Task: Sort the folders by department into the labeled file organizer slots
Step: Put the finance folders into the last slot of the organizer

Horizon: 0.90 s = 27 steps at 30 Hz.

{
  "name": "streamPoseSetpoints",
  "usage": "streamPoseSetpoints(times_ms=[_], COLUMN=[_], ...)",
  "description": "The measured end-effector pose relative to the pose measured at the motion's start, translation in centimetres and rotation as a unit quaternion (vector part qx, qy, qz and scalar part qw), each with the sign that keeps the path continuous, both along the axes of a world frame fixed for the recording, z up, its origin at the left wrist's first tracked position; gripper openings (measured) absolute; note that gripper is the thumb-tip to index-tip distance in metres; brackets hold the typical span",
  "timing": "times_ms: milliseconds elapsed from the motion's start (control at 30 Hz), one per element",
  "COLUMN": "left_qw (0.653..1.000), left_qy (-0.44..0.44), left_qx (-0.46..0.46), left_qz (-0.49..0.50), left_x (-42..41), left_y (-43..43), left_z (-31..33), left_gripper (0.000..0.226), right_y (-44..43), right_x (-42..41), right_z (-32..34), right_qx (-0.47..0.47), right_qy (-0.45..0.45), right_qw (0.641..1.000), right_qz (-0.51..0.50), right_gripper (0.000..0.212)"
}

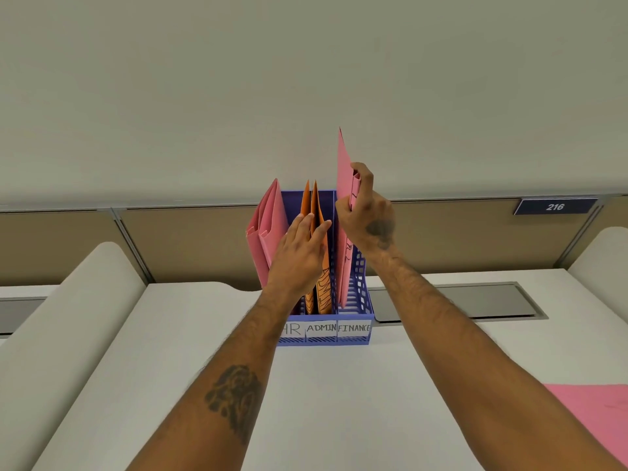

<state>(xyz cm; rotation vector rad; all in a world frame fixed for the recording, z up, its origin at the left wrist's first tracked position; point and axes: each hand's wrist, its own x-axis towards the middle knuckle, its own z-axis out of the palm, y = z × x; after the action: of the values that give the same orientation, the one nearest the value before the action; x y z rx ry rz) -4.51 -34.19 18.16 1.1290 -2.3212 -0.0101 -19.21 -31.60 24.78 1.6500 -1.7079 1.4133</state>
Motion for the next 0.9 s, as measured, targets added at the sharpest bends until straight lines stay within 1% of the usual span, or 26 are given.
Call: streamPoseSetpoints(times_ms=[200,533,667,767,833,900], left_qw=[1.000,1.000,1.000,1.000,0.999,0.999], left_qy=[-0.006,-0.012,-0.019,-0.023,-0.032,-0.039], left_qx=[0.003,0.001,0.001,0.006,0.009,0.017], left_qz=[0.003,0.013,0.013,0.009,0.005,-0.001], left_x=[0.0,0.4,0.4,0.5,0.6,0.6], left_y=[-0.1,-0.2,-0.3,-0.3,-0.2,-0.2], left_z=[0.1,-0.1,-0.1,0.0,0.2,0.4], left_gripper=[0.050,0.050,0.051,0.052,0.053,0.054], right_y=[0.2,-0.1,0.0,0.3,0.5,0.8], right_x=[-1.2,0.4,0.7,0.7,0.7,0.7], right_z=[-0.6,-5.3,-6.9,-8.0,-8.4,-8.4], right_qx=[-0.012,0.027,0.069,0.124,0.167,0.184], right_qy=[-0.008,0.000,-0.014,-0.022,-0.029,-0.029], right_qw=[1.000,1.000,0.998,0.992,0.985,0.982], right_qz=[-0.007,-0.004,-0.006,0.001,0.020,0.033], right_gripper=[0.052,0.053,0.048,0.044,0.045,0.049])
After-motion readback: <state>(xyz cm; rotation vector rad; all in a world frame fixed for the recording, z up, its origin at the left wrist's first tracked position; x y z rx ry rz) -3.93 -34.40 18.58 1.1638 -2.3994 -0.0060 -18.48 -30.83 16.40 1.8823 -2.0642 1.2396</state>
